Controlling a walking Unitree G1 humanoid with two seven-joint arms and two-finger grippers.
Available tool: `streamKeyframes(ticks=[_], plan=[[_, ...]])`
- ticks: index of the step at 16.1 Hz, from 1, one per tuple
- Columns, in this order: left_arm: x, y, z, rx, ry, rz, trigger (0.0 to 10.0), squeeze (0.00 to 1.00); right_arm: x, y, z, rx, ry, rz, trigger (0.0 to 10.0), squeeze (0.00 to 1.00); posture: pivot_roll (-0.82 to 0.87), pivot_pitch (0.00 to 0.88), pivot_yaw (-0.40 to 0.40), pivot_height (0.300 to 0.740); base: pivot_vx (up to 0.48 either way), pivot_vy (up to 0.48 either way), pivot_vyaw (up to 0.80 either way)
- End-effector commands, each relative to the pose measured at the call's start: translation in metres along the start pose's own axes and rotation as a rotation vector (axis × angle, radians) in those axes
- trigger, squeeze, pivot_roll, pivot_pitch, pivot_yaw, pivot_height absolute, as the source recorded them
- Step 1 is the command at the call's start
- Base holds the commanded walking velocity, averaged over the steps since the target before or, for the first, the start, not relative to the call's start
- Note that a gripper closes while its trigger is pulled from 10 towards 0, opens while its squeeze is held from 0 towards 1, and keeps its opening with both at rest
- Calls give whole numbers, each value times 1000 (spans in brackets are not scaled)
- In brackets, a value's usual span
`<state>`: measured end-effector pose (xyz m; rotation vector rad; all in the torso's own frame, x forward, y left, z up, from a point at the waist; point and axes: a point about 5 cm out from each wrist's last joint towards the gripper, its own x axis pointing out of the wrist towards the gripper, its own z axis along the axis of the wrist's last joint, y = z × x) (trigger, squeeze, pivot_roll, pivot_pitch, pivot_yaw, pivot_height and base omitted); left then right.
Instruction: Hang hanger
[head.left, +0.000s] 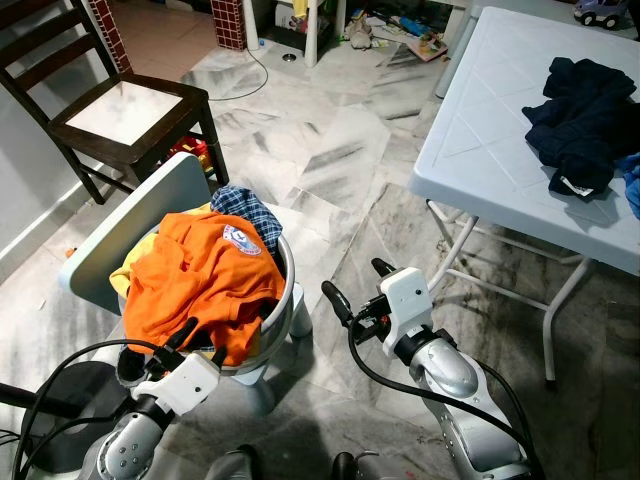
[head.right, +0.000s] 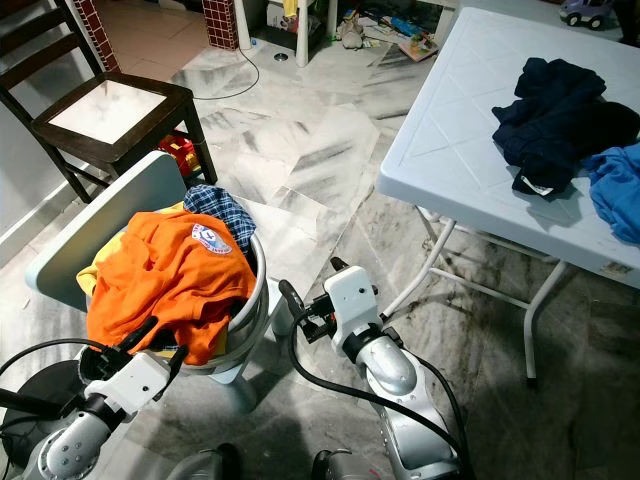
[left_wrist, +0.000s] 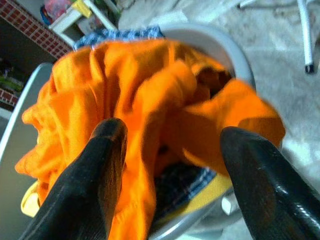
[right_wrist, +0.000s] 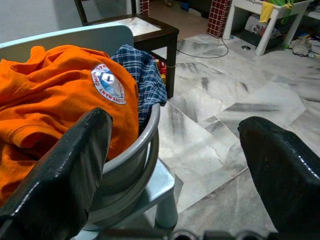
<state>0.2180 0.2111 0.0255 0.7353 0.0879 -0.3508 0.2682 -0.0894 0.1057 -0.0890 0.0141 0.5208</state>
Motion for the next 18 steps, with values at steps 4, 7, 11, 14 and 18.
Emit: streamKeyframes(ticks=[4, 7, 11, 14, 18], plan=[[7, 8, -19, 23, 80, 2, 10000, 0, 1, 1, -4, 4, 25, 7, 10000, 0, -2, 189, -35, 740, 0, 0, 0], [13, 12, -22, 39, 82, -22, 4314, 0, 1, 1, -4, 4, 24, 6, 10000, 0, -10, 186, -29, 740, 0, 0, 0], [24, 13, -19, 64, 54, -59, 0, 0, 0, 0, -4, 6, 22, -9, 10000, 0, -20, 184, -21, 740, 0, 0, 0], [33, 22, -5, 102, -9, -47, 10000, 0, 1, 0, -5, 7, 22, -11, 10000, 0, -16, 182, -18, 740, 0, 0, 0], [39, 24, -2, 88, -5, -65, 1020, 0, 3, 1, -4, 9, 18, -9, 10000, 0, -15, 180, -17, 740, 0, 0, 0]])
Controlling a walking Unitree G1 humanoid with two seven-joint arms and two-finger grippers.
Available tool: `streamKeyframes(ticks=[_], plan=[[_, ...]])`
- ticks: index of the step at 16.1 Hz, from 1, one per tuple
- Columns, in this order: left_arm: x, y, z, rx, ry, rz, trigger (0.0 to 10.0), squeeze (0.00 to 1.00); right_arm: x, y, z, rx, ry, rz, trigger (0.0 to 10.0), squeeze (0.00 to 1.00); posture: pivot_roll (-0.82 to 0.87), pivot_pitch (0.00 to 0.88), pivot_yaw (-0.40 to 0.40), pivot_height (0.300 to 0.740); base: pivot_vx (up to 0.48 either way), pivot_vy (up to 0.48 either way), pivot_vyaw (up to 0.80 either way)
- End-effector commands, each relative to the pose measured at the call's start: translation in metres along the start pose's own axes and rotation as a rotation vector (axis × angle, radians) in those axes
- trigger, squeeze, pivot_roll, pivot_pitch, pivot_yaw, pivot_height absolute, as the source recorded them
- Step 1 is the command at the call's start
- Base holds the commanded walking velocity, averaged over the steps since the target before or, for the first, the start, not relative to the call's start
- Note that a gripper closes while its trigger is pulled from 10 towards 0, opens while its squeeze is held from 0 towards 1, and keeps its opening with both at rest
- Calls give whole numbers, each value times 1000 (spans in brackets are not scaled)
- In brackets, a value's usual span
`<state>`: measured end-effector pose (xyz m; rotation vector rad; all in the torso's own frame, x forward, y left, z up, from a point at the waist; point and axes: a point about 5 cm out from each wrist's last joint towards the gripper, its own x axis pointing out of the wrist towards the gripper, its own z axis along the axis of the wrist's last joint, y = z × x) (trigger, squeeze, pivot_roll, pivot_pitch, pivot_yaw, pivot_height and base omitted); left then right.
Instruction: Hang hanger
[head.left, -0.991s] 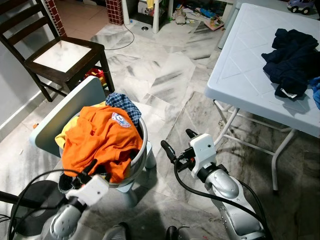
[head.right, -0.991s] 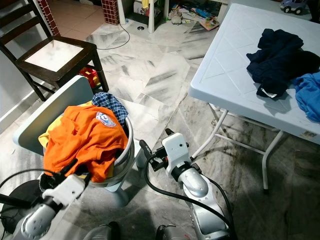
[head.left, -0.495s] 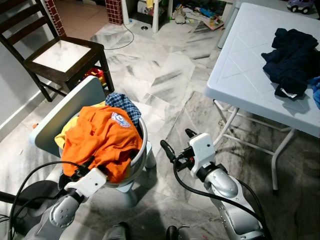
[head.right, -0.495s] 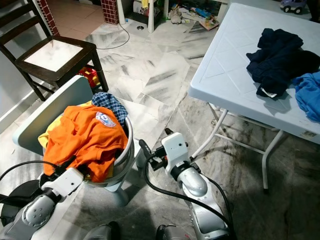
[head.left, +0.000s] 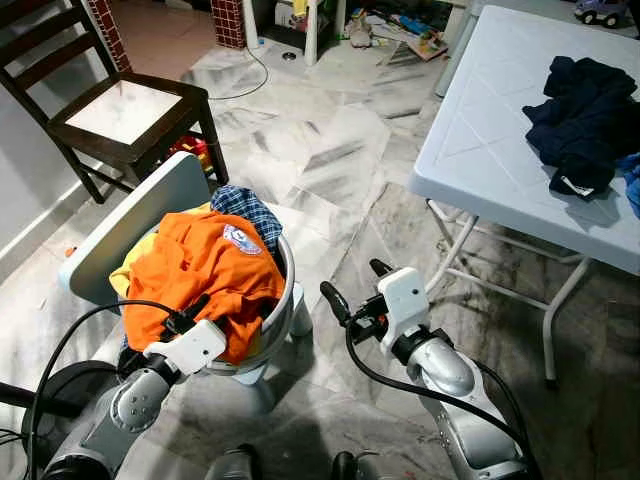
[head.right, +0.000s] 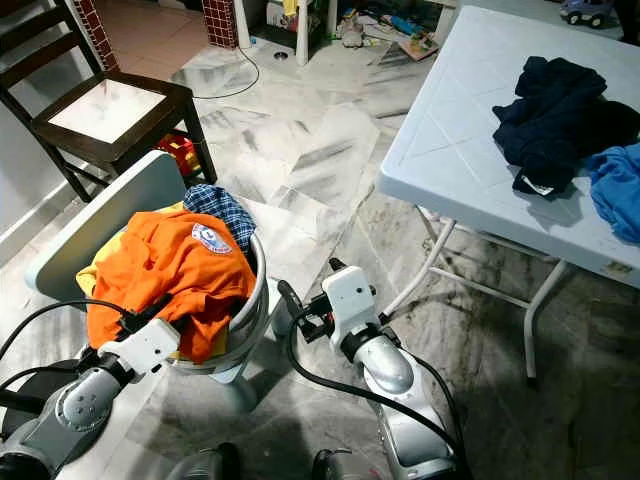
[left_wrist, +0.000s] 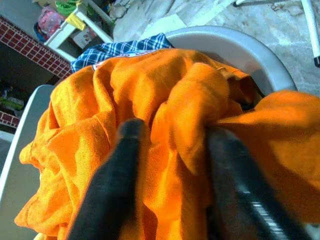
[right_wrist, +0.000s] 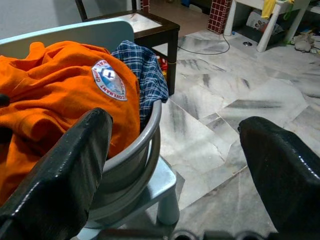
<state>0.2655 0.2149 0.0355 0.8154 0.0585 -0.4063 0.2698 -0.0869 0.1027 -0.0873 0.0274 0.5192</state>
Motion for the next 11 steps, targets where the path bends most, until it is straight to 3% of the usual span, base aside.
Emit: streamKeyframes(ticks=[1, 2, 3, 4, 8, 9, 10, 11], plan=[[-1, -4, -4, -6, 35, -52, 2000, 0, 0, -1, -1, 4, 5, -8, 10000, 0, -17, 181, -18, 740, 0, 0, 0], [0, -5, -4, -7, 38, -63, 2431, 0, 0, -1, -1, 4, 5, -8, 10000, 0, -17, 181, -18, 740, 0, 0, 0], [0, -5, -3, -3, 37, -75, 6941, 0, 0, -1, -1, 3, 6, -8, 10000, 0, -19, 180, -18, 740, 0, 0, 0], [1, -7, -3, 1, 42, -104, 10000, 0, -1, -1, -1, 3, 6, -9, 10000, 0, -19, 180, -18, 740, 0, 0, 0], [-3, -8, -7, -4, 85, -138, 10000, 0, -1, -1, -2, 4, 6, -15, 10000, 0, -21, 181, -11, 740, 0, 0, 0], [-4, -7, -8, -24, 87, -128, 10000, 314, -1, 0, -2, 5, 6, -14, 10000, 0, -21, 183, -11, 740, 0, 0, 0], [-5, -6, -9, -20, 93, -124, 10000, 1000, -2, 0, -2, 5, 7, -14, 10000, 0, -22, 183, -10, 740, 0, 0, 0], [-5, -7, -9, -13, 97, -129, 10000, 1000, -2, 0, -2, 5, 7, -14, 10000, 0, -22, 183, -10, 740, 0, 0, 0]])
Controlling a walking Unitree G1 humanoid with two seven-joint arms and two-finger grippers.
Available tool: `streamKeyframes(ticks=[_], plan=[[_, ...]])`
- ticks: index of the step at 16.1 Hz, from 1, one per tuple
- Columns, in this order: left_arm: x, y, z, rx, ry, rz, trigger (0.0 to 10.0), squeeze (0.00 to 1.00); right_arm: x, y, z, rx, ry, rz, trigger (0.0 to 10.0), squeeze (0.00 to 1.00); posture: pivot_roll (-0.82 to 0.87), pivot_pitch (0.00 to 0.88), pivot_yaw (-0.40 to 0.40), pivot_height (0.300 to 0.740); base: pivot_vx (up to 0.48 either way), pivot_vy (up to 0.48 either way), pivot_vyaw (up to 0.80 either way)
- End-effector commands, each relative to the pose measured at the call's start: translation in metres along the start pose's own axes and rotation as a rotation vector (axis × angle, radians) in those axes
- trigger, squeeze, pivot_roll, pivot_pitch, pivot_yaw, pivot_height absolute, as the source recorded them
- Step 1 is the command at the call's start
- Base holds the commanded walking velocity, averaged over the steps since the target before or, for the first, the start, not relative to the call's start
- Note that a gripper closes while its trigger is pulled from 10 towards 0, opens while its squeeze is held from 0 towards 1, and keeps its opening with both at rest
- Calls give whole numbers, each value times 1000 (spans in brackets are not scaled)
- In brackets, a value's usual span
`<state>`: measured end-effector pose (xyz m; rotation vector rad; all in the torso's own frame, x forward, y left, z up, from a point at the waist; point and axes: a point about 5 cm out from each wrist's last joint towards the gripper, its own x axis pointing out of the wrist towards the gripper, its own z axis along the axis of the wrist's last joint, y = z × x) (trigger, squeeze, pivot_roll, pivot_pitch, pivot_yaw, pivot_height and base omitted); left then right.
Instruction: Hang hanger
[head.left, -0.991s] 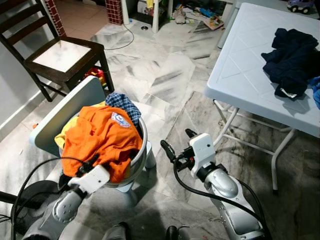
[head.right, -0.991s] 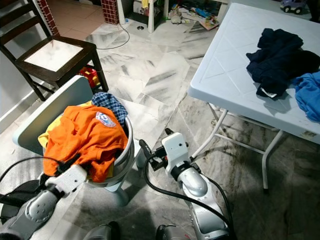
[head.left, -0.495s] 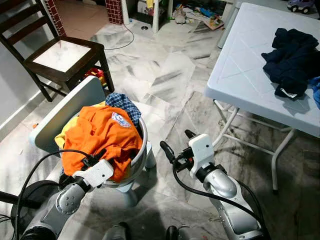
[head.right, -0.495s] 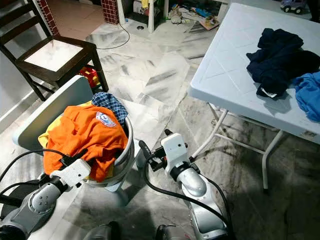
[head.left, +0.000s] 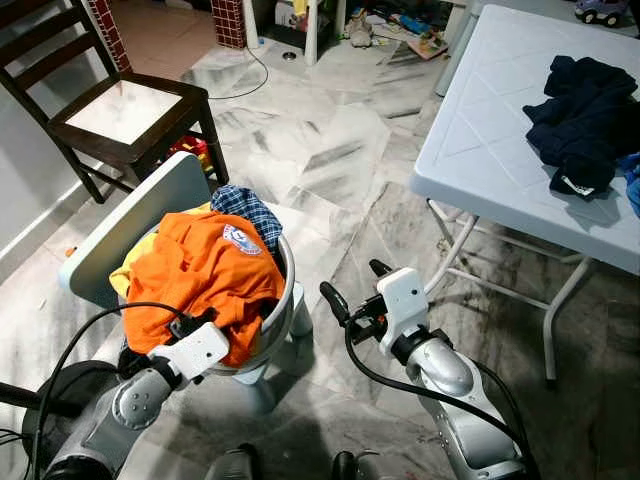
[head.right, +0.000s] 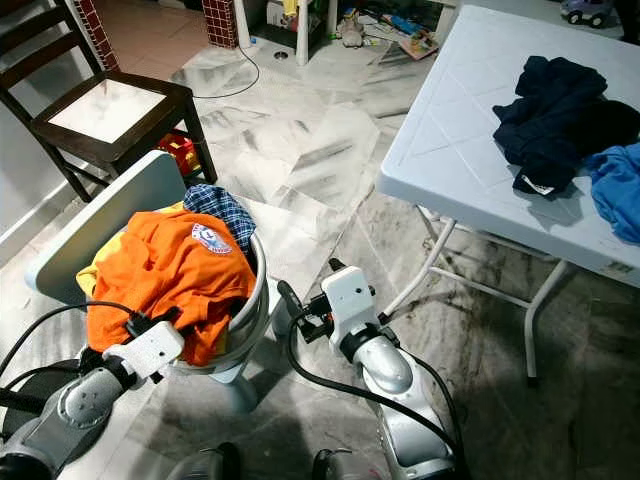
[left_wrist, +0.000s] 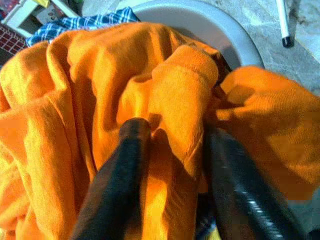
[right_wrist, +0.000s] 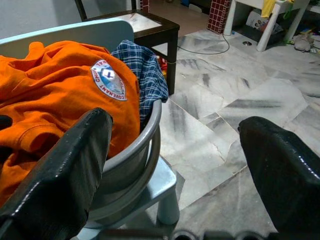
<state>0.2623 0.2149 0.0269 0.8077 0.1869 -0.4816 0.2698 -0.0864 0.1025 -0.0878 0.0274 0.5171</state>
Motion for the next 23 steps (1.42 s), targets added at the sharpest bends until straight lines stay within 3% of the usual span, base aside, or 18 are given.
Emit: streamKeyframes(ticks=[1, 2, 5, 6, 7, 16, 23], plan=[[-4, 0, -4, 23, 27, -22, 10000, 1000, -2, -1, -2, 5, 7, -11, 10000, 0, -20, 183, -10, 740, 0, 0, 0], [-4, 0, -4, 42, 33, -32, 10000, 24, -2, -1, -2, 4, 8, -11, 10000, 0, -20, 183, -10, 740, 0, 0, 0], [-7, 1, -6, 53, 47, -18, 10000, 0, -2, 0, -2, 5, 8, -9, 10000, 0, -17, 183, -10, 740, 0, 0, 0], [-7, 1, -7, 52, 49, -19, 3529, 0, -1, 0, -2, 6, 8, -9, 10000, 0, -16, 183, -10, 740, 0, 0, 0], [-7, 2, -7, 50, 49, -14, 0, 0, -1, 0, -2, 6, 7, -8, 10000, 0, -16, 182, -10, 740, 0, 0, 0], [-4, 2, -1, 42, 24, -34, 0, 0, -6, -1, -7, 13, 31, 9, 10000, 0, -23, 184, -2, 740, 0, 0, 0], [-5, 1, -1, 5, 19, -26, 0, 0, -26, -8, -25, -11, 158, 198, 10000, 0, -24, 186, -9, 740, 0, 0, 0]])
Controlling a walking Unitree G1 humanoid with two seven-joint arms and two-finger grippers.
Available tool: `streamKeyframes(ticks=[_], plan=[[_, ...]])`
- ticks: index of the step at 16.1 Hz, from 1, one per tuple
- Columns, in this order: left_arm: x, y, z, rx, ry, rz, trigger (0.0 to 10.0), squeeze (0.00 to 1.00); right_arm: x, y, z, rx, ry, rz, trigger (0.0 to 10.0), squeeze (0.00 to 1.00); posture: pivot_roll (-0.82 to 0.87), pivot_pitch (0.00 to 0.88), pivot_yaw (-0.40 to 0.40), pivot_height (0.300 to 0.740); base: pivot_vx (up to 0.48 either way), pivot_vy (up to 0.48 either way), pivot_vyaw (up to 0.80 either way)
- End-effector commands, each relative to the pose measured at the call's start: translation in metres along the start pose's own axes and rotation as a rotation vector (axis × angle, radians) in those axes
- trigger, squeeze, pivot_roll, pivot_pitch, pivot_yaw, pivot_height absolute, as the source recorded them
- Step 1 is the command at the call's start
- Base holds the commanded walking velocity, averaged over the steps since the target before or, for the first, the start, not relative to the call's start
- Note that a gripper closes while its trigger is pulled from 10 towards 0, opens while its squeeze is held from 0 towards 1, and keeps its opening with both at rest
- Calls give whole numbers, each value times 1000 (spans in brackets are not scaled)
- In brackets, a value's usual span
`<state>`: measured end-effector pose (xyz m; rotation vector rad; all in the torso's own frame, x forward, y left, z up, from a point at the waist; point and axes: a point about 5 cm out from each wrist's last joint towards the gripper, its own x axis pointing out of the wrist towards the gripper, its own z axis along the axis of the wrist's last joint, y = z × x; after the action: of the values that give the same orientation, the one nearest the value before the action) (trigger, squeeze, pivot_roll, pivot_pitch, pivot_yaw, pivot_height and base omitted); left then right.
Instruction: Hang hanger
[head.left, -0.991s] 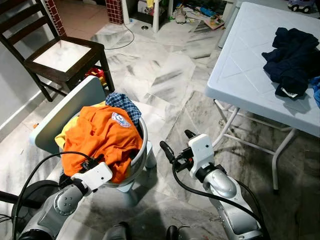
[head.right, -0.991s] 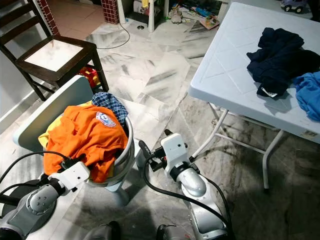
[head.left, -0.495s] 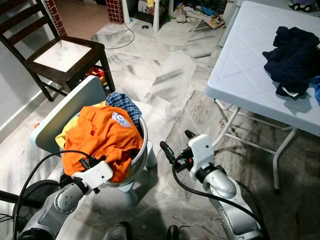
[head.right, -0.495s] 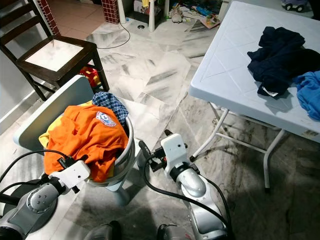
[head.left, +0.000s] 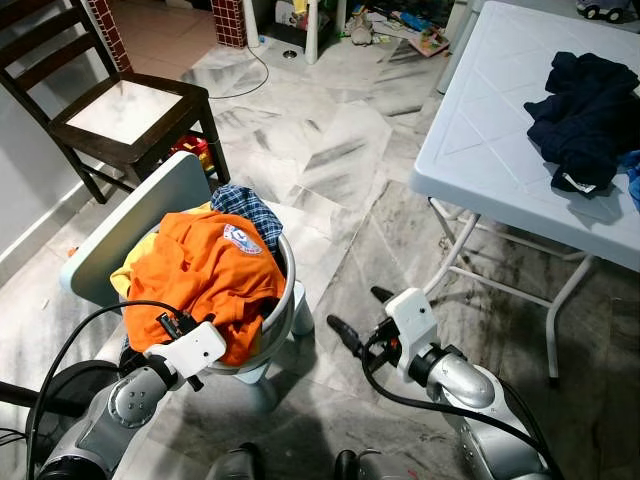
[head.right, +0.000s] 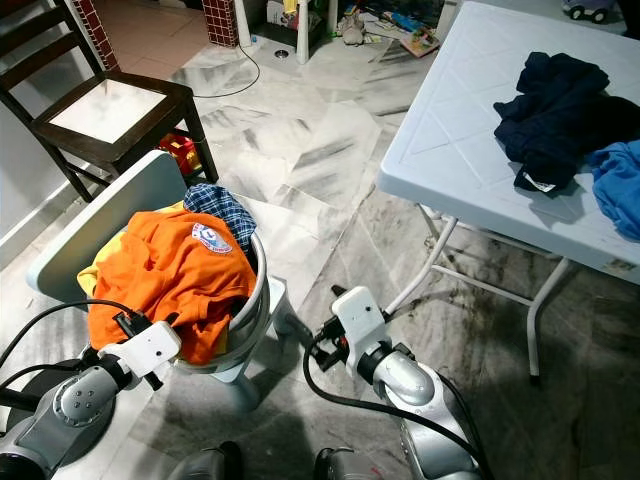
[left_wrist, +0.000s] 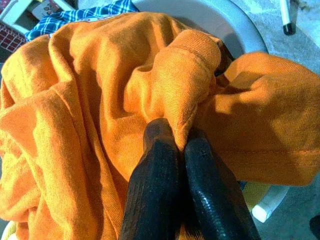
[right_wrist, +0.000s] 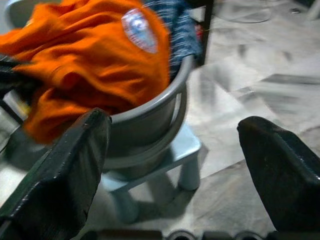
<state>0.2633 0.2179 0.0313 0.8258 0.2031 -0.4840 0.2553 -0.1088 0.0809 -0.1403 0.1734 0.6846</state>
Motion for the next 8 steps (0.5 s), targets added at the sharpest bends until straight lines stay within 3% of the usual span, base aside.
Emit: streamKeyframes(ticks=[1, 3, 5, 6, 8], plan=[[-3, -3, -2, -17, 1, -15, 0, 0, -3, 3, -3, -3, 19, 31, 10000, 0, -24, 186, -9, 740, 0, 0, 0], [-4, 4, 1, -95, -14, 21, 0, 0, -4, 2, -5, -26, 34, 47, 10000, 0, -22, 184, -14, 740, 0, 0, 0], [-5, 15, 18, -189, -105, 52, 0, 0, -4, 2, -7, -52, 48, 60, 10000, 0, -20, 183, -16, 740, 0, 0, 0], [-6, 23, 30, -274, -178, 94, 0, 0, -4, 2, -7, -56, 52, 63, 10000, 0, -13, 181, -19, 740, 0, 0, 0], [-10, 41, 55, -617, -343, 181, 0, 0, -1, 5, -8, -66, 55, 76, 10000, 0, 1, 174, -25, 740, 0, 0, 0]])
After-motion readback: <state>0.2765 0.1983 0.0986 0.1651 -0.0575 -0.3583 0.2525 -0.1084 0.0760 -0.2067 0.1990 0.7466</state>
